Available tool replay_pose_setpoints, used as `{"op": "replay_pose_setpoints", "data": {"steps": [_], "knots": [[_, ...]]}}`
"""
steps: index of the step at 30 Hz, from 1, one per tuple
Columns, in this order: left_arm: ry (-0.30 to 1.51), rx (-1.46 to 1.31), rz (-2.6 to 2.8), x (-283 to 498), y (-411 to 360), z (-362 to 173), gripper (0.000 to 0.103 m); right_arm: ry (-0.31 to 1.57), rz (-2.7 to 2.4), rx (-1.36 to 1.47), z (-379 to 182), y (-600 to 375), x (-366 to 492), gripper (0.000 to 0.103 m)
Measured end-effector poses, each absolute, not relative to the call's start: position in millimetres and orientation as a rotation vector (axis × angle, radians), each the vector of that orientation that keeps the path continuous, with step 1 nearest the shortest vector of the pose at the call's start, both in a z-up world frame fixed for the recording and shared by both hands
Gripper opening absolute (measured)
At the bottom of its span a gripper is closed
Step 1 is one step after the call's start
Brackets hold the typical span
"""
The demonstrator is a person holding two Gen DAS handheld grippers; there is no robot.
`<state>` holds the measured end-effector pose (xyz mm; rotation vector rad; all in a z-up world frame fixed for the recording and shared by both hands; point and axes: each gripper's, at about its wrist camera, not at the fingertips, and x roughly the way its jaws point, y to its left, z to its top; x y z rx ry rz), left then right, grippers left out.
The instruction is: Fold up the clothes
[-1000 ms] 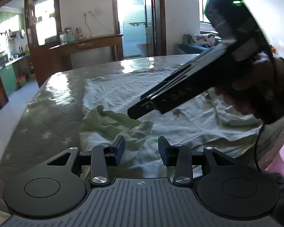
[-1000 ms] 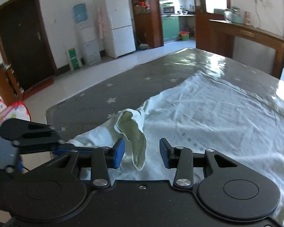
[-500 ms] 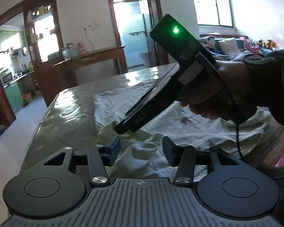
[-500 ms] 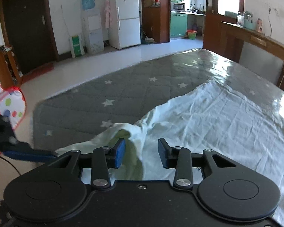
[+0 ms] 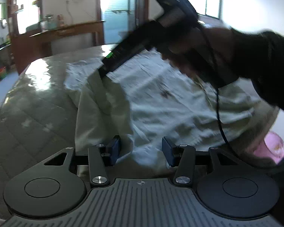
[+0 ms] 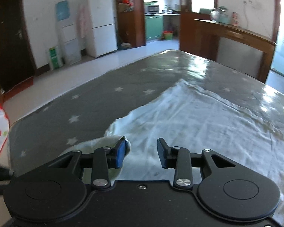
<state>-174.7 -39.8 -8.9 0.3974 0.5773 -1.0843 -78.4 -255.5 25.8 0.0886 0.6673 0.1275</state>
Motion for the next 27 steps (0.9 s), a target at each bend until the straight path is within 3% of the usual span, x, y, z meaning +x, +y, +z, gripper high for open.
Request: {"op": "replay_pose_setpoints", "data": {"steps": [8, 15, 18, 19, 27], "knots": [[0.526, 0.357, -1.062, -176.1, -43.4, 7.3, 0.051, 0.717, 0.161, 0.098, 21.2, -264.8, -92.2, 0.039], [0.596, 0.268, -1.034, -157.0, -56.8, 4.9, 0.051, 0.703, 0.22, 0.103, 31.4, -260.7, -121.0, 0.039], [0.626, 0.253, -1.041, -153.6, -56.9, 1.6, 0.045, 0.696, 0.272, 0.096, 34.8, -251.5, -130.8, 0.038], [0.63, 0.253, -1.054, -155.2, -57.5, -0.1, 0.044, 0.7, 0.29, 0.099, 35.2, -248.9, -132.1, 0.034], [0.58, 0.318, -1.076, -174.2, -51.2, -3.1, 0.047, 0.797, 0.362, 0.063, 15.3, -228.0, -134.2, 0.033]]}}
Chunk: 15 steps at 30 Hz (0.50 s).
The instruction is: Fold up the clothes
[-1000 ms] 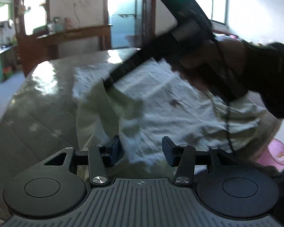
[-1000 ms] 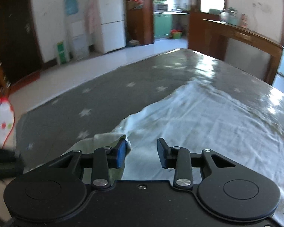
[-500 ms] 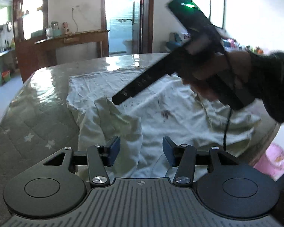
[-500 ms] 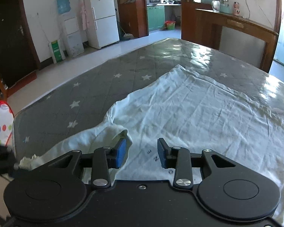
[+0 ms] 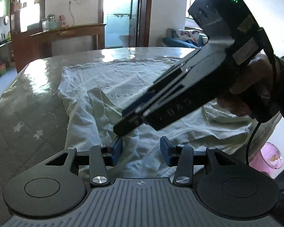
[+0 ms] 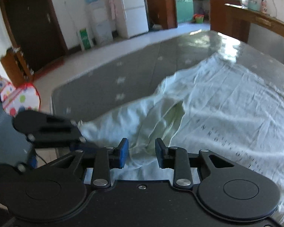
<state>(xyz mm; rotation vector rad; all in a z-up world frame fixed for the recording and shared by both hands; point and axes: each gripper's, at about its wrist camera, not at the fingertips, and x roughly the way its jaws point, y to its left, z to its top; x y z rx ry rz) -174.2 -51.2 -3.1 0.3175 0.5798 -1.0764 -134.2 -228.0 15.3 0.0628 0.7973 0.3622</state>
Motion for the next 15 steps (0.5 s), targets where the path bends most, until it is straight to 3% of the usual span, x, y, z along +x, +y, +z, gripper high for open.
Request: {"op": "replay_pose_setpoints", "data": {"steps": [2, 7, 15], "knots": [[0.58, 0.313, -1.061, -175.0, -44.1, -3.4, 0.048, 0.806, 0.363, 0.049, 11.8, -225.6, -136.1, 0.031], [0.574, 0.288, -1.017, -169.6, -29.7, 1.4, 0.055, 0.788, 0.359, 0.023, 16.6, -221.1, -145.7, 0.012], [0.583, 0.26, -1.037, -163.2, -23.8, 4.5, 0.056, 0.756, 0.336, 0.074, 19.9, -233.9, -178.8, 0.013]]}}
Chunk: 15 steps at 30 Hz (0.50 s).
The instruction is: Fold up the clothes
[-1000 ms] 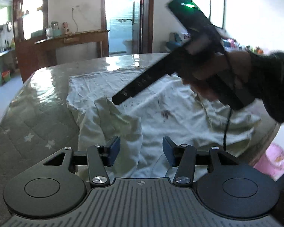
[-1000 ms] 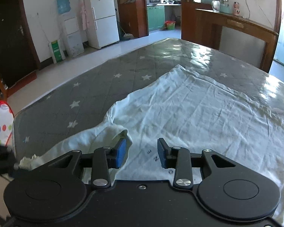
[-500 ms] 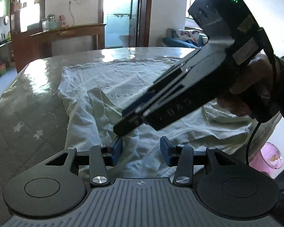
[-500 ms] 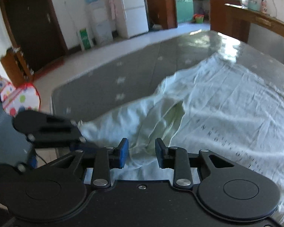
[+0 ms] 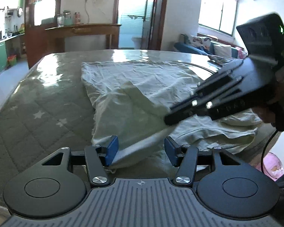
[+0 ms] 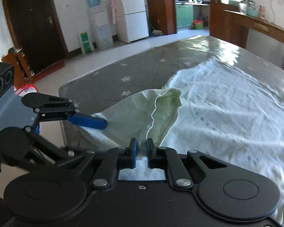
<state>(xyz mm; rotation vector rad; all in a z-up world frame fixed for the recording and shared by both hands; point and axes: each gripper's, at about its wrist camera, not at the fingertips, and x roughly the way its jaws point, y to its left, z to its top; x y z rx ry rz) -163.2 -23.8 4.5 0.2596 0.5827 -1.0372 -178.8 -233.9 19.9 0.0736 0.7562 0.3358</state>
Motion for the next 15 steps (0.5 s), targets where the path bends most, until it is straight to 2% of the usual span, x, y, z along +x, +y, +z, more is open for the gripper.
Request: {"op": "replay_pose_setpoints", "data": {"steps": [2, 6, 9, 15], "knots": [[0.565, 0.27, -1.056, -167.9, -26.2, 7.8, 0.058, 0.784, 0.32, 0.083, 11.4, -238.2, -181.7, 0.017], [0.505, 0.293, -1.109, -177.4, -34.7, 18.1, 0.068, 0.789, 0.318, 0.133, 13.2, -247.8, -186.8, 0.023], [0.498, 0.311, -1.132, -180.1, -45.6, 17.7, 0.069, 0.754, 0.298, 0.124, 26.1, -253.0, -189.9, 0.03], [0.536, 0.317, -1.192, -178.7, -71.9, 8.0, 0.069, 0.65, 0.255, 0.116, 48.2, -257.5, -172.1, 0.03]]}}
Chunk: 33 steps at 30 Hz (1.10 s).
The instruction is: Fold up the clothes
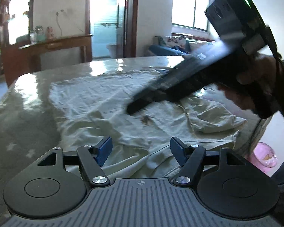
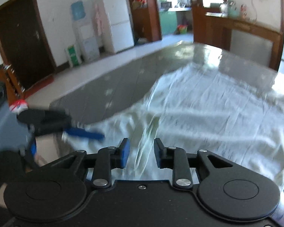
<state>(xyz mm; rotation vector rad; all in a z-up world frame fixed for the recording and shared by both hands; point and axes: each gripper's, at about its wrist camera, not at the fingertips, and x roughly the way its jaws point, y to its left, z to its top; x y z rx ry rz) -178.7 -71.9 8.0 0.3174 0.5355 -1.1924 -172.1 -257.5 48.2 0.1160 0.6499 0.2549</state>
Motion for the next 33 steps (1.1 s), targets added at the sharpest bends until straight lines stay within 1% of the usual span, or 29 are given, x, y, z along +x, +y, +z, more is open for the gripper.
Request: {"op": "replay_pose_setpoints", "data": {"steps": [5, 9, 10, 12, 20, 22, 29, 32, 33], "knots": [[0.578, 0.336, -1.23, -186.0, -84.7, -6.5, 0.069, 0.653, 0.292, 0.076, 39.0, -240.4, -127.0, 0.03], [0.596, 0.345, -1.226, -189.7, -83.5, -13.7, 0.07, 0.735, 0.284, 0.062, 13.3, -232.8, -92.1, 0.029], [0.597, 0.345, -1.226, -190.7, -82.1, -14.1, 0.07, 0.741, 0.284, 0.067, 10.6, -232.2, -88.0, 0.025], [0.601, 0.345, -1.226, -192.7, -78.8, -14.4, 0.07, 0.744, 0.286, 0.081, 7.1, -231.6, -81.8, 0.025], [0.53, 0.299, -1.144, -194.2, -42.9, 9.7, 0.07, 0.707, 0.267, 0.126, 15.7, -239.1, -69.4, 0.025], [0.508, 0.264, -1.046, -187.0, -25.6, 16.1, 0.07, 0.721, 0.256, 0.142, 12.6, -243.1, -59.4, 0.025], [0.59, 0.146, -0.913, -156.1, 2.5, 13.1, 0.07, 0.761, 0.292, 0.191, 3.8, -245.2, -43.7, 0.025], [0.625, 0.132, -0.918, -150.0, 4.6, 8.1, 0.07, 0.758, 0.303, 0.178, 6.5, -239.5, -40.9, 0.017], [0.637, 0.126, -0.924, -149.0, 4.2, 6.3, 0.068, 0.756, 0.304, 0.179, 7.2, -239.5, -40.9, 0.013]]}}
